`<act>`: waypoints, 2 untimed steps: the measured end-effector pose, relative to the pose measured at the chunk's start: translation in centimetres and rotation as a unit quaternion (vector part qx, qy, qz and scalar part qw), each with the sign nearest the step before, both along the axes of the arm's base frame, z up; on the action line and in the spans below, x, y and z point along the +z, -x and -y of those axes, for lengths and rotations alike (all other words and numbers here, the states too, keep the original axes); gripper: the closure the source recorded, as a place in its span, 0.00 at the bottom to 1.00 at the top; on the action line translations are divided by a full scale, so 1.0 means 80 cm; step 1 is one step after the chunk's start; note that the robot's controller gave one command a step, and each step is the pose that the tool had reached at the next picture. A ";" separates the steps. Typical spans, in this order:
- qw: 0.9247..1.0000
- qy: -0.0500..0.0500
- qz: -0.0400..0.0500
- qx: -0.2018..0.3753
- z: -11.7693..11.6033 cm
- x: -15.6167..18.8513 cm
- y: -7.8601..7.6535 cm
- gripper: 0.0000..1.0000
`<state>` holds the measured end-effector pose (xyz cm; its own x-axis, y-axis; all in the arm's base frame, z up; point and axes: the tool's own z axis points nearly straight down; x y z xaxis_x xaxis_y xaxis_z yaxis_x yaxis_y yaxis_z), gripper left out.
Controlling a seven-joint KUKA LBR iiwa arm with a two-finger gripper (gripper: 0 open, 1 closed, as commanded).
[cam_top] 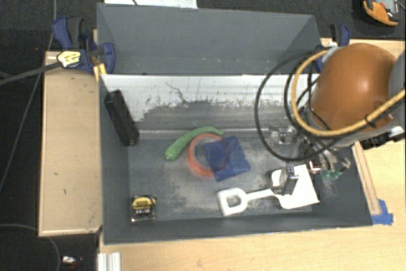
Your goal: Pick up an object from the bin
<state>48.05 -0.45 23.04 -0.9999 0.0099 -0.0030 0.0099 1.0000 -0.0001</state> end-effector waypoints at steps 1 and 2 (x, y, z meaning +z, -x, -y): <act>1.000 0.000 0.000 0.000 0.000 0.000 0.000 0.00; 0.997 -0.001 0.001 -0.076 -0.032 -0.067 -0.006 0.00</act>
Offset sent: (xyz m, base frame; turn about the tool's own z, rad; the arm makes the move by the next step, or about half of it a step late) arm 0.0041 0.0283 -0.0594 0.1678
